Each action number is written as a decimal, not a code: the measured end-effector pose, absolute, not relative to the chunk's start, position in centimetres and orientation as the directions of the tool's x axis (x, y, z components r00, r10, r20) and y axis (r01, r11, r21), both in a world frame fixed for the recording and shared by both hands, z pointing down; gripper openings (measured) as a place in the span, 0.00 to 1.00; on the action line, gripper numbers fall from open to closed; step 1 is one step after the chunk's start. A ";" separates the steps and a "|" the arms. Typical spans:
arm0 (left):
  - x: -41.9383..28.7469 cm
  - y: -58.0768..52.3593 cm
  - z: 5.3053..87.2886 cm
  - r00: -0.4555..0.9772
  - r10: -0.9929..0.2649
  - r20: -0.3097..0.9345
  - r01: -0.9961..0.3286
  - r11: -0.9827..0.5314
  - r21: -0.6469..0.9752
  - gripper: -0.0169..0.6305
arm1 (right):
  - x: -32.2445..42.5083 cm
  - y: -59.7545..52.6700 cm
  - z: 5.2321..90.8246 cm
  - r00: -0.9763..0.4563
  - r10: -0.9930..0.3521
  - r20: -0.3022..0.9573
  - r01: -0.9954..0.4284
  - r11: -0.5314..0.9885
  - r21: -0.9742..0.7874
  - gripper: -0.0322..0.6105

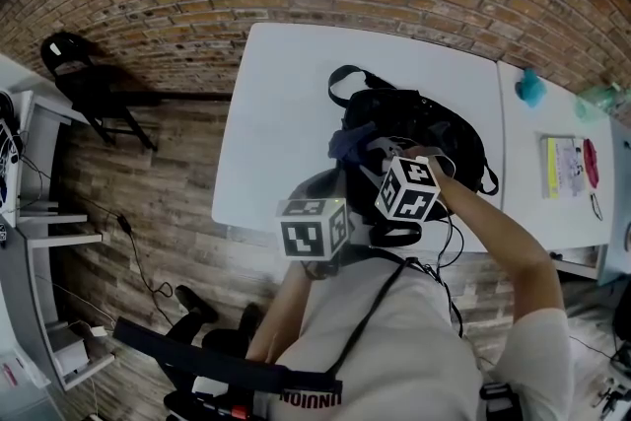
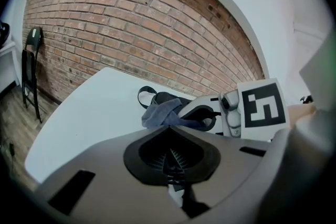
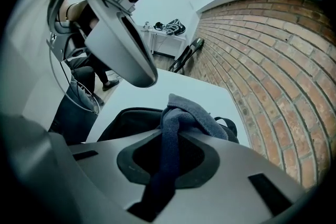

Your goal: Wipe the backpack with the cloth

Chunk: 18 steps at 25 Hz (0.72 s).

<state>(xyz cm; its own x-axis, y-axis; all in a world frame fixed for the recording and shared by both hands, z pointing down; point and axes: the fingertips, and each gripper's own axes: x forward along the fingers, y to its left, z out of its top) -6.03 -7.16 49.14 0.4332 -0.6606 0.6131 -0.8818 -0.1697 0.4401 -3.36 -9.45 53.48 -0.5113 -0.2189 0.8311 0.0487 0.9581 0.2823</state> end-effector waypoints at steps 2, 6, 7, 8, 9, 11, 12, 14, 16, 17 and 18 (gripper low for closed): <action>-6.1 -7.1 49.2 0.433 -0.661 0.613 -0.882 -0.169 0.440 0.03 | -3.3 -8.7 53.7 -0.511 -0.205 0.835 0.059 0.961 0.272 0.11; -6.1 -7.1 49.2 0.433 -0.661 0.614 -0.882 -0.167 0.442 0.03 | -3.3 -7.6 53.8 -0.516 -0.181 0.837 0.067 0.966 0.250 0.11; -6.1 -7.2 49.2 0.434 -0.660 0.614 -0.881 -0.168 0.442 0.03 | -3.3 -7.3 53.8 -0.518 -0.176 0.837 0.069 0.967 0.246 0.11; -6.0 -7.2 49.2 0.434 -0.660 0.613 -0.881 -0.169 0.442 0.03 | -3.3 -7.1 53.8 -0.519 -0.171 0.837 0.072 0.968 0.242 0.11; -6.0 -7.3 49.2 0.435 -0.660 0.612 -0.880 -0.171 0.442 0.03 | -3.3 -6.8 53.8 -0.521 -0.165 0.837 0.077 0.968 0.239 0.11; -5.8 -7.3 49.2 0.438 -0.660 0.610 -0.880 -0.176 0.441 0.03 | -3.2 -6.2 53.9 -0.524 -0.154 0.838 0.092 0.967 0.236 0.11; -5.8 -7.3 49.2 0.439 -0.660 0.610 -0.880 -0.177 0.441 0.03 | -3.2 -5.8 53.9 -0.525 -0.149 0.838 0.100 0.967 0.234 0.11; -5.7 -7.3 49.2 0.440 -0.658 0.611 -0.880 -0.179 0.441 0.03 | -3.1 -5.1 54.0 -0.525 -0.138 0.840 0.113 0.967 0.229 0.11; -5.8 -7.3 49.2 0.441 -0.657 0.612 -0.879 -0.180 0.441 0.03 | -3.0 -4.3 54.1 -0.525 -0.125 0.842 0.123 0.967 0.221 0.11; -5.8 -7.3 49.2 0.442 -0.656 0.612 -0.879 -0.180 0.441 0.03 | -3.0 -4.0 54.1 -0.525 -0.119 0.843 0.129 0.968 0.216 0.11; -5.8 -7.3 49.2 0.442 -0.656 0.612 -0.879 -0.180 0.441 0.03 | -2.9 -3.6 54.2 -0.524 -0.113 0.844 0.134 0.968 0.212 0.11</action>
